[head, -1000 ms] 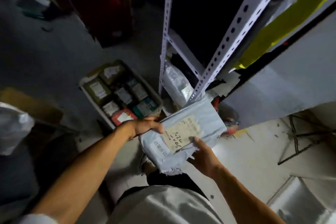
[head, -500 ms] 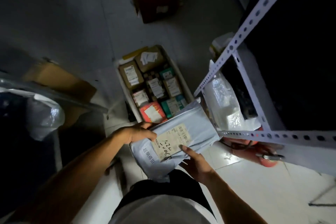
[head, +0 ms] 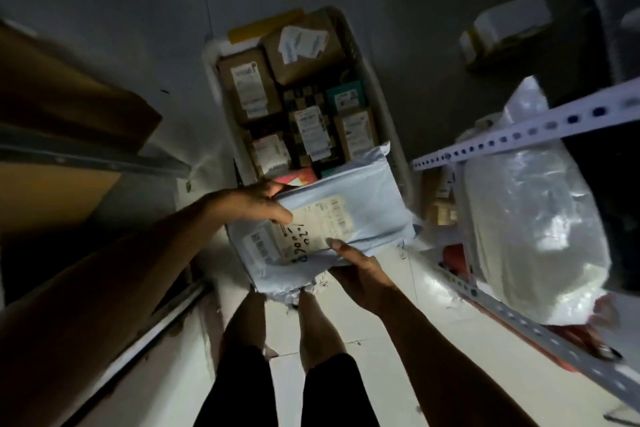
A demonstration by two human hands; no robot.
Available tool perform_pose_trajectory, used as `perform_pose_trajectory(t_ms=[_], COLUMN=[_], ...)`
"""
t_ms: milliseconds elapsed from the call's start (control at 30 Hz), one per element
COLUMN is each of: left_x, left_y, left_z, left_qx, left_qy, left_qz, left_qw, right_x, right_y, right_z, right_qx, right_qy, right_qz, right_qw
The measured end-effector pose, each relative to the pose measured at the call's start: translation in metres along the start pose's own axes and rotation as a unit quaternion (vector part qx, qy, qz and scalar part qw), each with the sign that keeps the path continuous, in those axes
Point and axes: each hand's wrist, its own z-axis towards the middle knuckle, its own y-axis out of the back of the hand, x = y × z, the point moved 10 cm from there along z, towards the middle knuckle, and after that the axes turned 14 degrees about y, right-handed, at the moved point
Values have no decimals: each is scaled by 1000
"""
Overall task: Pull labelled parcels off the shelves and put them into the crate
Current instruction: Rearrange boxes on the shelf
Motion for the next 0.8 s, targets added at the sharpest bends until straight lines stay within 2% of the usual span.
perform_pose_trajectory(t_ms=[133, 200, 367, 433, 533, 733, 800], left_x=[-4, -7, 7, 22, 32, 24, 21], left_y=[15, 20, 0, -20, -36, -43, -43], left_z=[74, 108, 149, 153, 150, 141, 130], left_qx=[-14, -33, -82, -88, -115, -133, -130], left_qy=[-5, -13, -103, -117, -111, -92, -74], left_qz=[11, 21, 98, 138, 135, 177, 189], left_qw=[1000, 999, 986, 980, 978, 971, 971], right_x=[1, 0, -23, -50, -70, -64, -58], right_y=[16, 31, 39, 38, 33, 22, 18], right_z=[55, 78, 113, 116, 106, 92, 83], right_qx=[-27, -65, -143, -171, -148, -108, -105], right_qy=[2, 7, 22, -26, -66, -46, -49], right_qz=[-20, -20, 8, 42, -35, -107, -172], right_qw=[999, 998, 989, 984, 986, 987, 978])
